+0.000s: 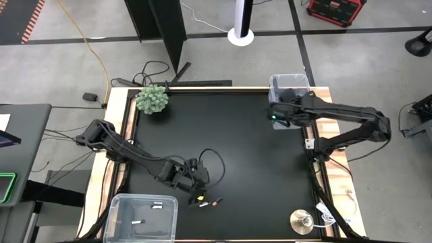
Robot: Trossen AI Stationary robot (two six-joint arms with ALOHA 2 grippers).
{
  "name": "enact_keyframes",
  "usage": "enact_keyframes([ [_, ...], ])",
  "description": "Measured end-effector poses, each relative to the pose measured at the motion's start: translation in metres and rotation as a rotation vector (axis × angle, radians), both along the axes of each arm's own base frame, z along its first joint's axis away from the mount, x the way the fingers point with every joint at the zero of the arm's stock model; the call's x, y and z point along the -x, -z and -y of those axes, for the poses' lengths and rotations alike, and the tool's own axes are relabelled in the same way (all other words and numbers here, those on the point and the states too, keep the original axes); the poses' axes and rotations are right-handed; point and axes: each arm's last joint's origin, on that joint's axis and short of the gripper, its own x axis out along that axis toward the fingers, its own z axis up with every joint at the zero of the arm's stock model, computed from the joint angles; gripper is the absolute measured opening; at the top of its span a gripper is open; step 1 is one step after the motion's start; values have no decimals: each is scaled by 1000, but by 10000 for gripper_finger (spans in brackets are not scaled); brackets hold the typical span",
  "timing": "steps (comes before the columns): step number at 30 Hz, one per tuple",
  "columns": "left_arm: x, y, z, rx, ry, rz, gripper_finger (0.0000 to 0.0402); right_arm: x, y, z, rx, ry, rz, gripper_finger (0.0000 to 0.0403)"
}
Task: Sort batteries
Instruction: Put the bottom black battery into the top transparent bin, then put the silver battery into the bottom transparent bin
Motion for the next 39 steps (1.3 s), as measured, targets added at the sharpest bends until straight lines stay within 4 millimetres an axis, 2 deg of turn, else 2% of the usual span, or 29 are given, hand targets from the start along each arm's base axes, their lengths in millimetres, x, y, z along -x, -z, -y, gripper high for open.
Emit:
enact_keyframes([
  [8, -8, 29, 5, -4, 13, -90, 280, -8, 10, 14, -19, 40, -58, 175],
  [13, -8, 34, 6, 13, 17, -117, 280, -10, 6, 8, 2, -14, -41, 228],
  [18, -7, 34, 11, 62, 42, -124, 280, -18, -7, -22, 48, -224, 44, 233],
  [26, -6, 31, 25, 128, 70, -88, 280, -24, -19, -87, 57, -548, 226, 219],
  [33, -18, 66, 33, 142, 69, -147, 280, -29, -23, -144, 69, -791, 368, 211],
  [39, -22, 81, 35, 133, 46, -189, 279, -26, -26, -169, 94, -877, 428, 208],
])
